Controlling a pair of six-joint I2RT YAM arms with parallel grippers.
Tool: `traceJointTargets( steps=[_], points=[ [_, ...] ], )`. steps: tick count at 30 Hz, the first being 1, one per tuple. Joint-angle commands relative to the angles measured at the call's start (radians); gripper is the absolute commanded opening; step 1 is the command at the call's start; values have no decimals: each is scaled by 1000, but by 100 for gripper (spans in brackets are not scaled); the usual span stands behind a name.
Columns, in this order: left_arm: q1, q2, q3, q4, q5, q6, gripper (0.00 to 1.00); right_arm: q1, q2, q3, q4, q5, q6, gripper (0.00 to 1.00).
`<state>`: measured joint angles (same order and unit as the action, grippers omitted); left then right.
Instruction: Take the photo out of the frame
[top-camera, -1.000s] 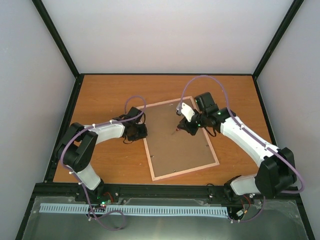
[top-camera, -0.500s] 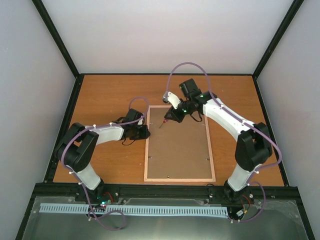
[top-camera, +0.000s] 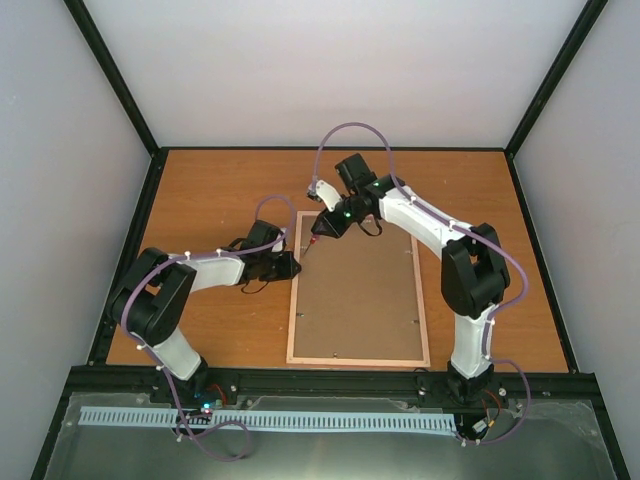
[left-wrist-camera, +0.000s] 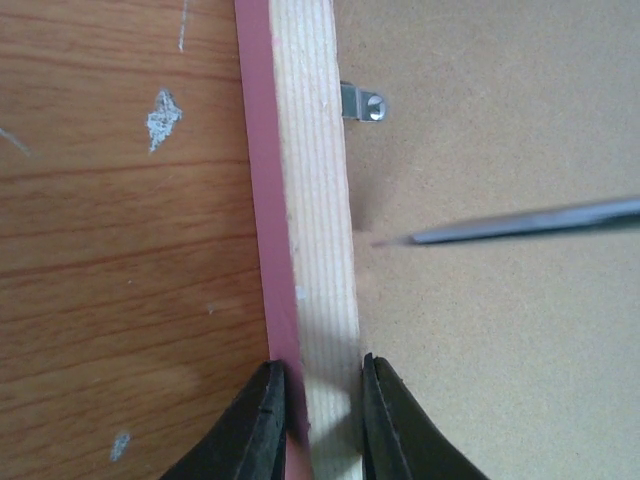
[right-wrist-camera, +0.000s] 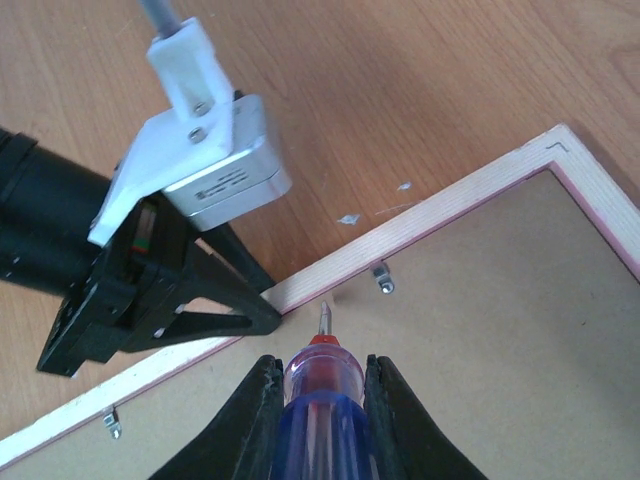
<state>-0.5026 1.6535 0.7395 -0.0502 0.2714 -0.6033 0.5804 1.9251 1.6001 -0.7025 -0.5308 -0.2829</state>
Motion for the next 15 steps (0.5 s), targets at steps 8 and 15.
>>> traceJointTargets(
  steps=[8, 15],
  points=[
    [-2, -2, -36, -12, 72, 32, 1, 9, 49, 57, 50, 123, 83, 3],
    [-2, -4, -47, -3, 77, 28, 1, 9, 68, 66, 62, 126, 98, 3]
  ],
)
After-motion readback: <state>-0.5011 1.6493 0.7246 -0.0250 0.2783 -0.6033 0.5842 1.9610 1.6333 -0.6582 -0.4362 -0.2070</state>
